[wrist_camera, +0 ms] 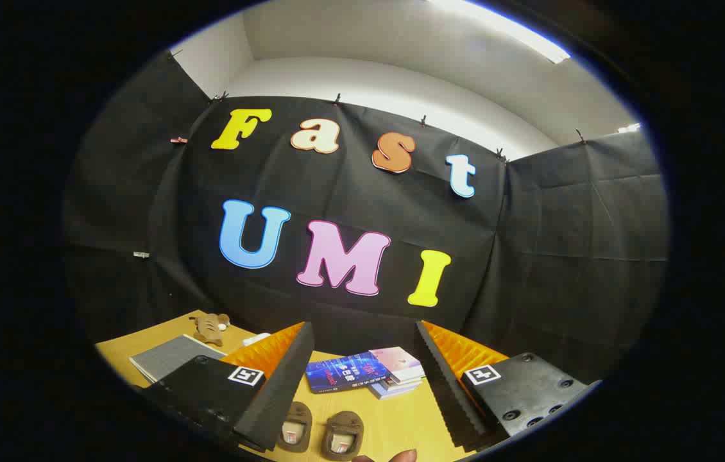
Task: Open the storage box then place both shoes into the box .Put the left shoe in first, then the right shoe, with the right side of both shoes facing outward in a uniform manner.
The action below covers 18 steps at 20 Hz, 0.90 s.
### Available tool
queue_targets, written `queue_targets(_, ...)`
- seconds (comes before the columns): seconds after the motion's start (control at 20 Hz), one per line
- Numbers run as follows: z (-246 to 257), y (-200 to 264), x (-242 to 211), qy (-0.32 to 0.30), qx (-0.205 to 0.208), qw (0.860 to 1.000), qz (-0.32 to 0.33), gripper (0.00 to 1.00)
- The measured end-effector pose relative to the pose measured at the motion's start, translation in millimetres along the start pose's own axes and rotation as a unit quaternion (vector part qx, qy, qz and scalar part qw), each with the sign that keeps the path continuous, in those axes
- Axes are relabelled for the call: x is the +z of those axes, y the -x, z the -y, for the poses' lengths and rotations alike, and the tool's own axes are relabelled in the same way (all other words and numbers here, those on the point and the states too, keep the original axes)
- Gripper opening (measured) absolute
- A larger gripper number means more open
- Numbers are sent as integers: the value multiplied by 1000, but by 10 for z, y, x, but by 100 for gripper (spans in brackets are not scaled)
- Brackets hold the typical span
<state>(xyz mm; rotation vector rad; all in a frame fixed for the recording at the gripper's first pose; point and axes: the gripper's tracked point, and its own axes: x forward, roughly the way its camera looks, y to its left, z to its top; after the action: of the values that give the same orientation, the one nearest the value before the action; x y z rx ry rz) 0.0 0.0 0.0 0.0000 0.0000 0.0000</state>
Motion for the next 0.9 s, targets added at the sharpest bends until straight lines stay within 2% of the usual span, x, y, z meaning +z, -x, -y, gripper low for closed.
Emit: queue_targets(0.9, -23, -77, 22, 6, 1, 1000, 3, 97)
